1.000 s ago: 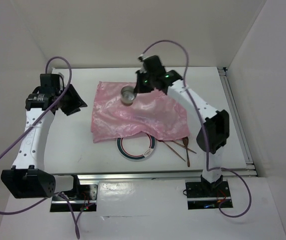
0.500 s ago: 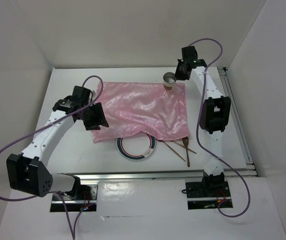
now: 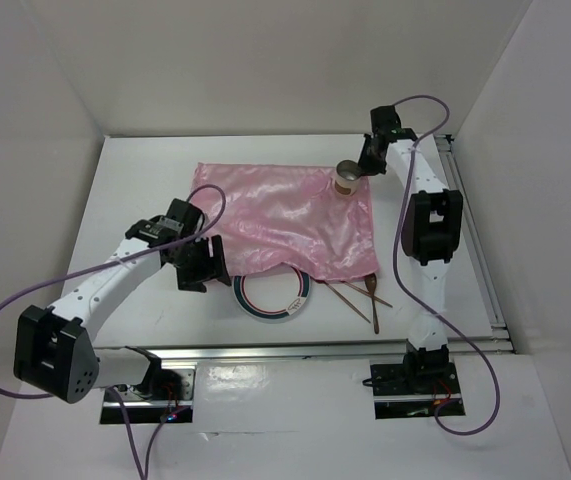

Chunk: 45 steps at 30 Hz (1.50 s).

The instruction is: Set the dinner table for one person

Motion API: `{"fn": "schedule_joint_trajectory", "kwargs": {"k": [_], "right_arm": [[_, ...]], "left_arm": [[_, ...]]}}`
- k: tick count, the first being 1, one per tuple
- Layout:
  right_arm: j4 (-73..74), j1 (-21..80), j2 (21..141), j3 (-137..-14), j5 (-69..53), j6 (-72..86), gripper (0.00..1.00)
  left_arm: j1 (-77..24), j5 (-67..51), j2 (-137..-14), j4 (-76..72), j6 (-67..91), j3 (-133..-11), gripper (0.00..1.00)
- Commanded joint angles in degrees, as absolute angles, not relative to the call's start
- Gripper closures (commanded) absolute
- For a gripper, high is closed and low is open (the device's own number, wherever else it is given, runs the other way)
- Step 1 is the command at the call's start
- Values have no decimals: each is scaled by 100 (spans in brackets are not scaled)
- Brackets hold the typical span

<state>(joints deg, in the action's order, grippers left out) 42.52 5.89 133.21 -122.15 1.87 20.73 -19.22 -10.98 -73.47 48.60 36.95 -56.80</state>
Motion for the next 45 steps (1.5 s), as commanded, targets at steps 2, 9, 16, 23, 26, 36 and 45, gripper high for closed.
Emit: {"fn": "schedule_joint_trajectory", "kwargs": {"k": [2, 9, 16, 23, 26, 36, 45], "right_arm": [[4096, 545, 12912, -11954, 211, 2136, 100], [3973, 545, 12535, -11681, -61, 2136, 25], [3867, 439, 11525, -11312, -412, 2188, 3], [3700, 387, 10539, -10556, -527, 2188, 3], [3586, 334, 10232, -10240, -589, 2188, 3], [3586, 115, 9625, -9756, -536, 2188, 3], [3586, 114, 9439, -9650, -536, 2188, 3]], "left_arm": [[-2188, -1370, -7408, 4509, 3998, -5449, 21], [-2557, -1687, -7664, 3939, 4306, -5115, 18], [-2769, -1661, -8077, 3271, 4570, -4887, 20], [-2769, -1319, -8384, 2365, 5115, -4527, 33], [-2769, -1249, -8543, 1866, 5273, -4325, 36], [-2769, -1143, -8324, 1256, 5458, -3621, 85], [-2716, -782, -6953, 3765, 4870, -4305, 100]]}}
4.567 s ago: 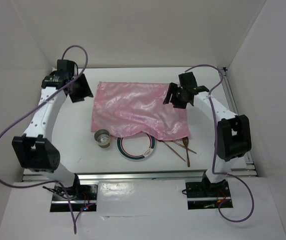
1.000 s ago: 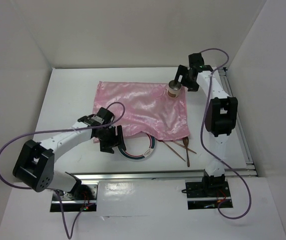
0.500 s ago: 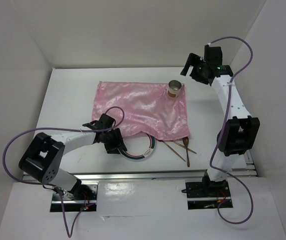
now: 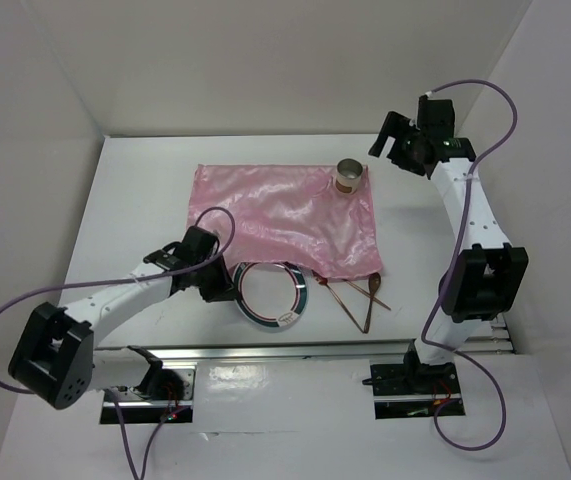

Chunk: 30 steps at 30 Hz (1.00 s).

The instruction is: Set the dinner table for one person

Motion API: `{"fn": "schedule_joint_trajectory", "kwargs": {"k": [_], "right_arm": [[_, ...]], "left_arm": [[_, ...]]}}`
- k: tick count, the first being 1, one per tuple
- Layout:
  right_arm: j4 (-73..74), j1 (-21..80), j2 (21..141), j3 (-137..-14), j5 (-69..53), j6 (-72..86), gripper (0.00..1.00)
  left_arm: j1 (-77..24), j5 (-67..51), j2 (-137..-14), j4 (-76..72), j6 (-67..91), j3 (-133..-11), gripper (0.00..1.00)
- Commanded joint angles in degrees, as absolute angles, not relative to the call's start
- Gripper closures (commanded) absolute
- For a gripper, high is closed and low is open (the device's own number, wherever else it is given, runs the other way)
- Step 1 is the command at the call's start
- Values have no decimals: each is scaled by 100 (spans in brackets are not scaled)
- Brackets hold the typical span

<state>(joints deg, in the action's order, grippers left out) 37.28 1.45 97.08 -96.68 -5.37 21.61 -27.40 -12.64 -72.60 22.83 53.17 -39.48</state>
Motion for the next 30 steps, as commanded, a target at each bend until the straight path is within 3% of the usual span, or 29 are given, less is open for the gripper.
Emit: {"fn": "schedule_joint_trajectory", "kwargs": {"k": [1, 9, 15, 19, 30], "right_arm": [[3586, 114, 9439, -9650, -536, 2188, 3], [3472, 167, 9562, -9598, -642, 2188, 3], [3524, 167, 9563, -9352, -764, 2083, 3], [3524, 167, 9440, -9062, -817, 2083, 3], [3630, 167, 8912, -8341, -1002, 2083, 3]], "left_arm": [[-2716, -843, -6743, 3997, 4739, -4402, 100], [-2716, -1484, -5750, 5536, 4413, -5009, 100], [-2716, -2758, -5344, 5757, 4123, -5422, 100], [-2664, -2919, -5747, 5389, 4280, -6151, 100], [-1582, -2566, -8927, 2795, 5098, -8082, 100]]}}
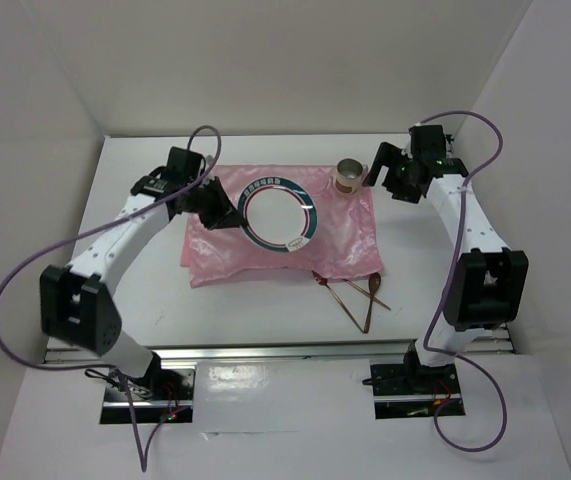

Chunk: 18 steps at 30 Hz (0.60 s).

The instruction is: Set the dinner table for one person

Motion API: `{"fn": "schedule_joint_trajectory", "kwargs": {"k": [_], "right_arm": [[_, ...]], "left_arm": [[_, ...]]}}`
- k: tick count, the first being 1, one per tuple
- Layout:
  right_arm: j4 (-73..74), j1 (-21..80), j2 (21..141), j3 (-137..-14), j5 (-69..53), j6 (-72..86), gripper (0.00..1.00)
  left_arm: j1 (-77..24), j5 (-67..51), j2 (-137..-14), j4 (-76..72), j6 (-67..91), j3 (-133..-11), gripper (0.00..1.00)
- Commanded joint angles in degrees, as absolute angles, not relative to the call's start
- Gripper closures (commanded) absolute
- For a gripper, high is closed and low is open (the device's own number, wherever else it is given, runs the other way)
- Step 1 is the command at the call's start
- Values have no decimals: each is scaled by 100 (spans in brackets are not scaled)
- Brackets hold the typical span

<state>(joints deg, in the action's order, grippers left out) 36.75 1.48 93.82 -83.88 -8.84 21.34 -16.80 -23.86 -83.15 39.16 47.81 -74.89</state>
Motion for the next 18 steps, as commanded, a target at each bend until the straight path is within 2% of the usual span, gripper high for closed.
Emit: {"fn": "schedule_joint_trajectory", "kwargs": {"k": [1, 6, 17, 18], "right_arm": [[3630, 167, 8843, -8280, -1002, 2083, 3], [3762, 220, 8675, -8227, -1002, 2030, 3], [3981, 220, 8569, -8227, -949, 1978, 3], [3981, 220, 8517, -8227, -949, 1978, 3]], "left_arm": [[-1582, -2566, -9217, 2795, 5045, -8312, 100], [-1468, -2303, -10588, 2681, 4939, -9288, 100], [-1257, -2531, -12162, 2354, 4756, -9395, 100], [-1205, -2531, -12251, 2434, 4755, -9465, 90]]}}
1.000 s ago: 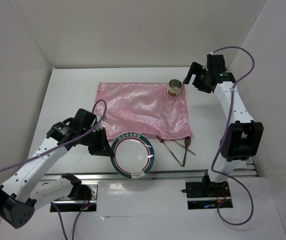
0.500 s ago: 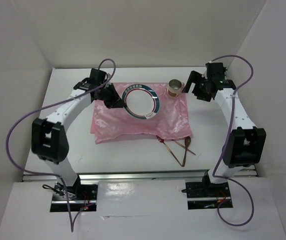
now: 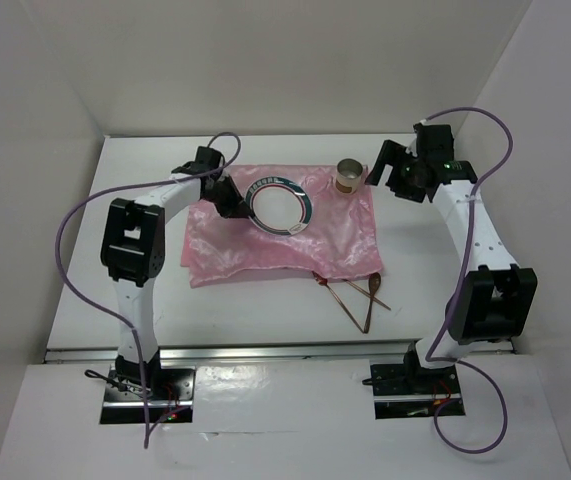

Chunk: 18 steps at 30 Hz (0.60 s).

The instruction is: Set the dinner table for one person

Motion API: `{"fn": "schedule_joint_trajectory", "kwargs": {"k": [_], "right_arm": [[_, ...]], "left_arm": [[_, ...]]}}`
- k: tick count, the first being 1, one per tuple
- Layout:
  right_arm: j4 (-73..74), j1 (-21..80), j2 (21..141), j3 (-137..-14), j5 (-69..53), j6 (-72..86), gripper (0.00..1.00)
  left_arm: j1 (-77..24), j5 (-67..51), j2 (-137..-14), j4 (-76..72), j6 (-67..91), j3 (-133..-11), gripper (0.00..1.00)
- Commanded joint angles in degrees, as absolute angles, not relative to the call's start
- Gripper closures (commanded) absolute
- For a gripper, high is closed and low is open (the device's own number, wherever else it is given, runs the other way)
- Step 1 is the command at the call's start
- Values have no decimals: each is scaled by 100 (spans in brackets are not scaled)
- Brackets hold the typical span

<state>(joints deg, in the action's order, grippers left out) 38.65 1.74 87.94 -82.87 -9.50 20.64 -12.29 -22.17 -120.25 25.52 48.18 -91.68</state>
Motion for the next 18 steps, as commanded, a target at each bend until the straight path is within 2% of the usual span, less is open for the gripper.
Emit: {"fn": "schedule_joint_trajectory", "kwargs": {"k": [1, 2, 3, 5, 6, 9, 10, 13, 14, 18], "right_arm": [[4034, 272, 8517, -8174, -897, 1978, 3], [4034, 272, 8517, -8174, -896, 1978, 3], [4034, 272, 8456, -8174, -836, 1978, 3], [4087, 272, 8455, -8060, -835, 1925, 1], [4087, 272, 8394, -8060, -774, 1925, 1], [4087, 272, 8341, -7946, -773, 1925, 1], [4087, 272, 8341, -7893, -773, 1925, 1], [4035, 325, 8341, -7823, -834, 1925, 1], [4034, 325, 8341, -7822, -835, 1925, 1], [3981, 439, 8410, -7822, -888, 1925, 1]], "left_arm": [[-1204, -2470, -12313, 2548, 4659, -9588, 76], [-1204, -2470, -12313, 2723, 4571, -9589, 62], [-1204, -2418, -12209, 2777, 4518, -9589, 37], [-1151, -2190, -11937, 3021, 4291, -9536, 17], [-1151, -2084, -11770, 3163, 4193, -9484, 11], [-1151, -1592, -11006, 3593, 3824, -9116, 9], [-1151, -1460, -10786, 3804, 3762, -8932, 10], [-1082, -854, -9864, 3946, 3683, -7904, 24], [-1081, -731, -9626, 3946, 3683, -7258, 28], [-520, -676, -8598, 3543, 3683, -5812, 30]]}}
